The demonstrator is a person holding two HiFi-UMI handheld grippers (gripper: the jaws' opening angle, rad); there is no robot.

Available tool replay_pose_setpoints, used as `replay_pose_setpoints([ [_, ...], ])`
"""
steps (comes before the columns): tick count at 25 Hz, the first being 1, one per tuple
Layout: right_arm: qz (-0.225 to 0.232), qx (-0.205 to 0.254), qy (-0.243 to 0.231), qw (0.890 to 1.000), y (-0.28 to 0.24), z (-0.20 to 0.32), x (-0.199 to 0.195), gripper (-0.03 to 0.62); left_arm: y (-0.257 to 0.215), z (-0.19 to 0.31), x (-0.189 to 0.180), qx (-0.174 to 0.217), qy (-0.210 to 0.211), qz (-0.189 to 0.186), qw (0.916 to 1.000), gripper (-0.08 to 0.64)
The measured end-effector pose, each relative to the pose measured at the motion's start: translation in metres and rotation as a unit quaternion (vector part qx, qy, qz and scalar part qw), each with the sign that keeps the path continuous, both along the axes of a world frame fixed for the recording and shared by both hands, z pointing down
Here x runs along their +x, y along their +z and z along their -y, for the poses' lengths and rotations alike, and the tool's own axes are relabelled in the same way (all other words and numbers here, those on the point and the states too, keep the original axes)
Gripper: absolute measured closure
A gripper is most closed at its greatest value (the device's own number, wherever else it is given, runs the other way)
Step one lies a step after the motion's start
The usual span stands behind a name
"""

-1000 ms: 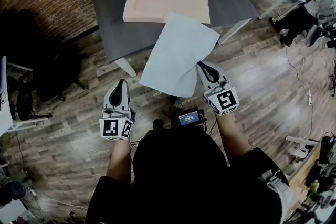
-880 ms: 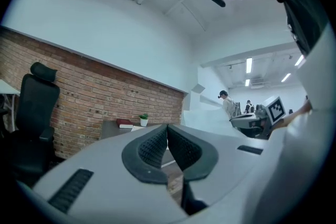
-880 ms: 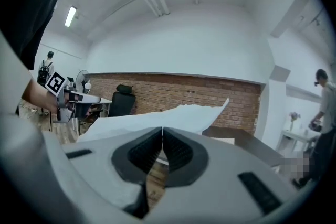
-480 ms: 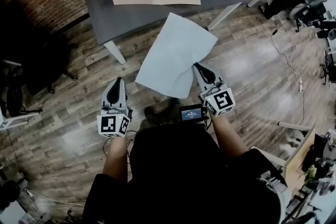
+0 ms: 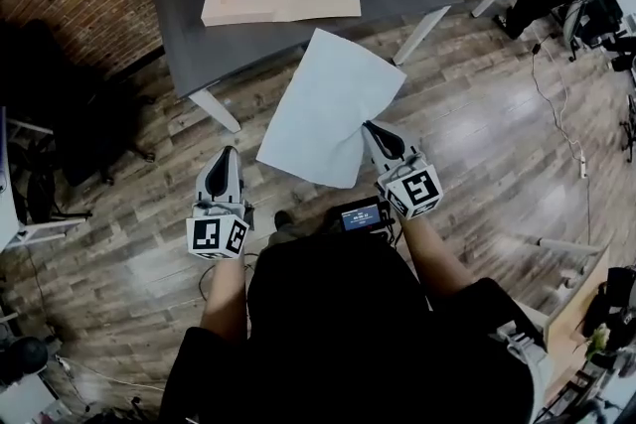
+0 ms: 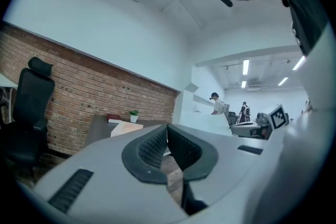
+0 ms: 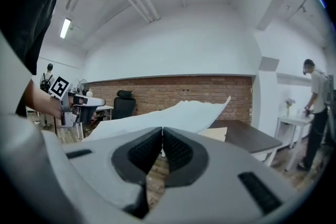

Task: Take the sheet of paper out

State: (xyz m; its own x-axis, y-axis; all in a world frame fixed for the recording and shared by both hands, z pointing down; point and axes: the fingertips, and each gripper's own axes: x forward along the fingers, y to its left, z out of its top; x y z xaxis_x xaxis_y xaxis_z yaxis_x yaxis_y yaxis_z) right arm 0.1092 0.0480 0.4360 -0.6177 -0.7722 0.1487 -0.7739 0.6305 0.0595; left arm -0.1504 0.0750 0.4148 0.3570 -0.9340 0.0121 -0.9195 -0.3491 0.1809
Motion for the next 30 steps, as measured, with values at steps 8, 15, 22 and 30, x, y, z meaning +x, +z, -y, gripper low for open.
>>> replay_pose_setpoints([
  [8, 0.011, -0.005, -0.009, 1.000, 0.008, -0.001, 0.031, 0.583, 0.003, -0.006, 0.046, -0.009, 0.005, 0.011, 0.9999, 0.563],
  [15, 0.019, -0.002, -0.022, 1.000, 0.010, 0.001, 0.044, 0.583, 0.007, -0.010, 0.059, -0.018, -0.009, 0.010, 0.9998, 0.563],
  [22, 0.025, 0.005, -0.033, 0.999, 0.006, 0.007, 0.063, 0.583, 0.005, -0.012, 0.072, -0.018, -0.019, 0.011, 0.9996, 0.563],
  [30, 0.034, 0.011, -0.049, 0.998, 0.005, 0.014, 0.082, 0.583, 0.002, -0.011, 0.095, -0.016, -0.026, 0.010, 0.9995, 0.563],
])
